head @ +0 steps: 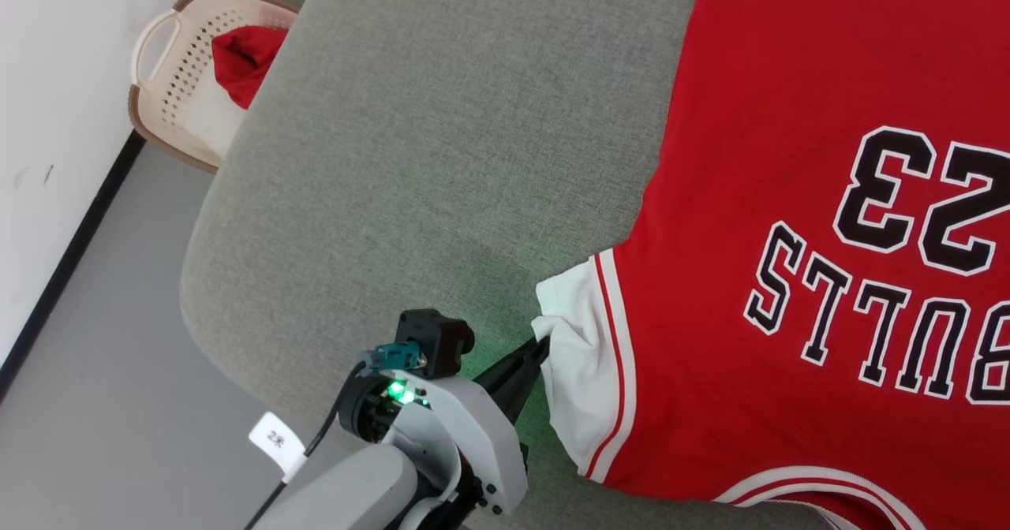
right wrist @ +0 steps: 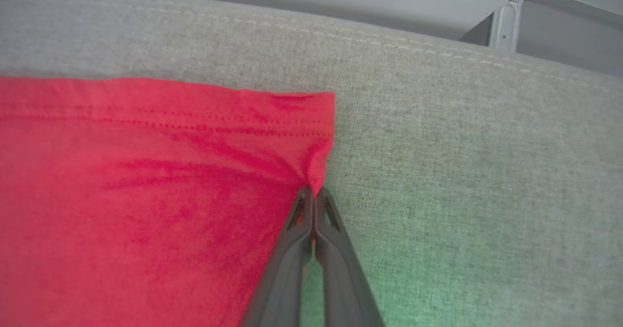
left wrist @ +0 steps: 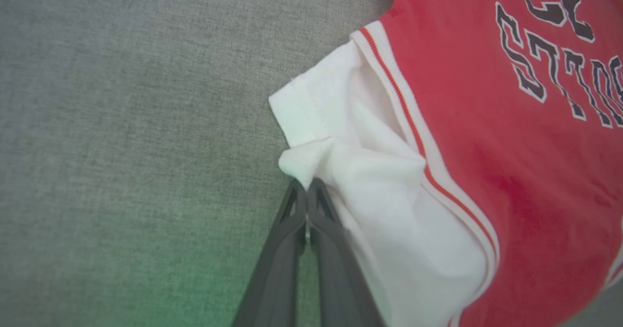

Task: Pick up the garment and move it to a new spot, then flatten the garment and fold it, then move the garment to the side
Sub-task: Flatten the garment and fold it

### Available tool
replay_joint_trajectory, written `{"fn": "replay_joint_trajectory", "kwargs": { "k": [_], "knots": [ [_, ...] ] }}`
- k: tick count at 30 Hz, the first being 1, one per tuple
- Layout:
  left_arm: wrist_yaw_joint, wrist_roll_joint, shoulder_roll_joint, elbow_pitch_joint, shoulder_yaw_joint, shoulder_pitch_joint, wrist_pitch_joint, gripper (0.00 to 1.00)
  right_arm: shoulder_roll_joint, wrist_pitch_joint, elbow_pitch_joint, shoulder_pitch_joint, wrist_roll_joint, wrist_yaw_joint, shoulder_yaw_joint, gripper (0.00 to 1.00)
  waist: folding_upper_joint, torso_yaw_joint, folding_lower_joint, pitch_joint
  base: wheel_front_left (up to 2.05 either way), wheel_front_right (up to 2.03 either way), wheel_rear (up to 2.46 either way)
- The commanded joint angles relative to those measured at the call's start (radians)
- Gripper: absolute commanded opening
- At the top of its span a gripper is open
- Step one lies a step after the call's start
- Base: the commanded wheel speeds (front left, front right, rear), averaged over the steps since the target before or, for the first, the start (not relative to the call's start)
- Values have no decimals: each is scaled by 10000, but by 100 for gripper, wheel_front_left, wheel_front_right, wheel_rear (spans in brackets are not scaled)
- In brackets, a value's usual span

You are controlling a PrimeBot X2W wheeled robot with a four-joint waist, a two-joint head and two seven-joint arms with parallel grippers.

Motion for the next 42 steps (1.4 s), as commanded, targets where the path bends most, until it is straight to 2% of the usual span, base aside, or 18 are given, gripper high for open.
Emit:
{"fn": "replay_joint_trajectory", "kwargs": {
  "k": [1, 7, 11, 18, 26, 33, 37, 42],
  "knots": [
    [-27, -41, -45, 79, -25, 49, -3, 0, 137, 414, 285, 876, -337, -31, -274, 0, -1, -2, 0, -32, 0, 0, 0],
    [-144, -99, -157, 342, -58, -109, 45, 0, 582, 656, -515, 1267, -1175, -22, -1589, 0, -1, -20, 0, -245, 0, 0, 0],
    [-317, -138, -173, 633, -76, -217, 115, 0, 782, 681, -726, 1721, -1440, -24, -2118, 0, -1, -51, 0, -637, 0, 0, 0],
    [-313, -243, 89, 1001, -7, -200, 216, 0, 1351, 366, -561, 2180, -848, -19, -2346, 0, -1, -696, 0, -1541, 0, 0, 0],
    [-96, -363, 556, 974, 129, 109, 313, 0, 1722, -272, -215, 2520, 355, -21, -1023, 0, -1, -1565, 0, -2488, 0, 0, 0],
    [204, -558, 1043, 705, 261, 554, 405, 0, 1779, -804, -568, 3691, 2337, -21, 536, 0, -1, -2253, 0, -3253, 0, 0, 0],
    [349, -647, 1353, 513, 342, 813, 434, 0, 1622, -535, -1650, 4918, 3885, -21, 1435, 0, -1, -2579, 0, -3552, 0, 0, 0],
    [531, -714, 1633, 220, 410, 1038, 481, 0, 1039, 220, -4219, 7192, 5828, -21, 1977, 0, -1, -2861, 0, -3742, 0, 0, 0]
  ]
}}
